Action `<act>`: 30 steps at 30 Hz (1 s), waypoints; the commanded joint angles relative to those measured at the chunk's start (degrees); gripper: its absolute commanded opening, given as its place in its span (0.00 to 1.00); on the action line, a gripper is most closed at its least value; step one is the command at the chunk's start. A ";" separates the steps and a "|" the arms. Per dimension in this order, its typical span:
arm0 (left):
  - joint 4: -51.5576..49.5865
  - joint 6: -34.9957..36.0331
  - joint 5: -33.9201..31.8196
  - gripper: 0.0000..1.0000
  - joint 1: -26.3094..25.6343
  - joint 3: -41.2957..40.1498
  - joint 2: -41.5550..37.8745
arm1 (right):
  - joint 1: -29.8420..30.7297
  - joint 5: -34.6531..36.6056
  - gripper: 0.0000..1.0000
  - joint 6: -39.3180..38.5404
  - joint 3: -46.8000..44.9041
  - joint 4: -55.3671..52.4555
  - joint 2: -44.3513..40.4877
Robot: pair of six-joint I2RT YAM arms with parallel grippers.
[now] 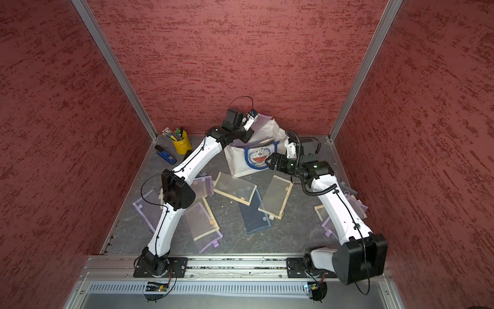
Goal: Put the pencil pouch into the canvas bag
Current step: Place the pencil pouch in the canvas bag.
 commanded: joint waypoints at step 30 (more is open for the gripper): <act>-1.96 -3.86 -3.43 0.53 -5.27 -5.04 -10.16 | -1.05 5.43 0.99 0.01 -3.85 -1.41 -0.89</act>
